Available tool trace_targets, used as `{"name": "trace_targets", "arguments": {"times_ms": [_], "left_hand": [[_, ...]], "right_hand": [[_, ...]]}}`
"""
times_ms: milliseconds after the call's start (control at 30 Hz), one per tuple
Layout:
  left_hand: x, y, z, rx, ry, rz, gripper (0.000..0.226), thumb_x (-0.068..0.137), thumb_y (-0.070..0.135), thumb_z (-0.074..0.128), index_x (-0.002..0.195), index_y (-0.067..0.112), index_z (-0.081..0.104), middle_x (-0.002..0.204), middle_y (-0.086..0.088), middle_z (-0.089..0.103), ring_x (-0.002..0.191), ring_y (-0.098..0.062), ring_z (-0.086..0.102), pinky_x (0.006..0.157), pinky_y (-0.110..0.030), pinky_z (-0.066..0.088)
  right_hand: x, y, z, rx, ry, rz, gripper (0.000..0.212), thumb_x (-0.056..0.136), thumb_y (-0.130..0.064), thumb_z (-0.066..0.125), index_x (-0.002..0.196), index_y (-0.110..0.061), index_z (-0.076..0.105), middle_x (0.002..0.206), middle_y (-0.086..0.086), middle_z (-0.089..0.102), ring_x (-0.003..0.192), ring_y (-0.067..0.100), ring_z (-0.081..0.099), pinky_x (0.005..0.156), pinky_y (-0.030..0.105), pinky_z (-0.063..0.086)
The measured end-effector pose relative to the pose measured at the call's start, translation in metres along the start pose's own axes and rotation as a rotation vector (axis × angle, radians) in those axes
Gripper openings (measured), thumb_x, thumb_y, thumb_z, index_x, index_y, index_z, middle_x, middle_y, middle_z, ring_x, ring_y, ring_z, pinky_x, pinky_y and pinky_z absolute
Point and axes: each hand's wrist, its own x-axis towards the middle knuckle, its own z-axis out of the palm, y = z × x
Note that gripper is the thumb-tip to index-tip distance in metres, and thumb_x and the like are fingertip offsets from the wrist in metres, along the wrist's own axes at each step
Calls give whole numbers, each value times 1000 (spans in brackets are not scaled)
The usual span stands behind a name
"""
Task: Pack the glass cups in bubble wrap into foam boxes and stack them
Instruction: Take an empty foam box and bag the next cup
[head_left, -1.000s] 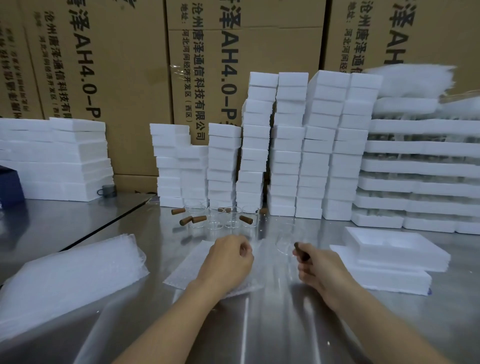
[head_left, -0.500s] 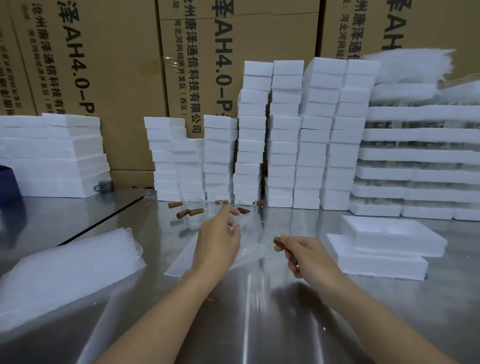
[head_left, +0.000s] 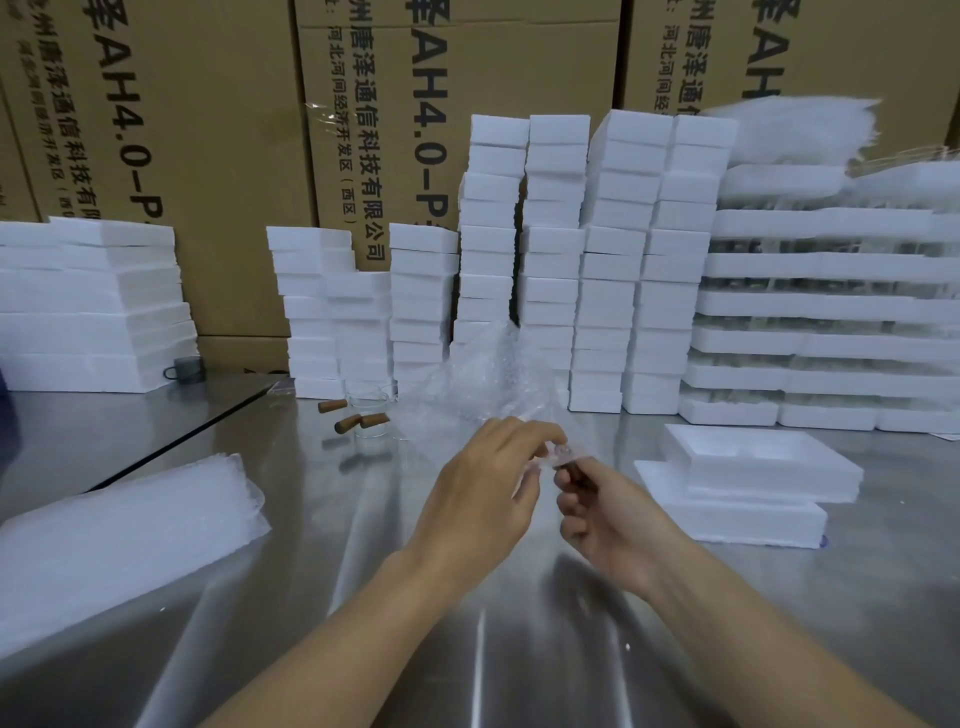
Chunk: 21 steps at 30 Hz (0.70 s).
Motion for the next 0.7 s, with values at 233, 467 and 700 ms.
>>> {"name": "trace_targets", "arguments": {"times_ms": [233,467,700], "left_hand": [[-1,-7,-4,-23,31,-97,45,92,-2,63,123,31,64,103,21,57,104,-3,55,88,-21,46],[-3,13,-1,-78,-24,60,37,87,4,64,115,28,62,104,16,63,99,-12,61,86,-38,54],[17,21,-29,-180,253,32,26,87,20,70,113,18,69,112,8,65,109,-15,60,96,-32,48]], "right_hand": [[-3,-7,-3,-30,-160,-107,24,81,-36,87,97,-19,83,91,-6,68,69,7,52,57,19,42],[-8,-7,2,-177,-276,-192,14,101,-16,58,96,-22,70,88,-2,59,72,7,48,61,23,37],[-7,-10,1,-234,-264,-205,17,94,-40,74,107,-30,78,93,-4,65,65,8,48,55,24,36]]}}
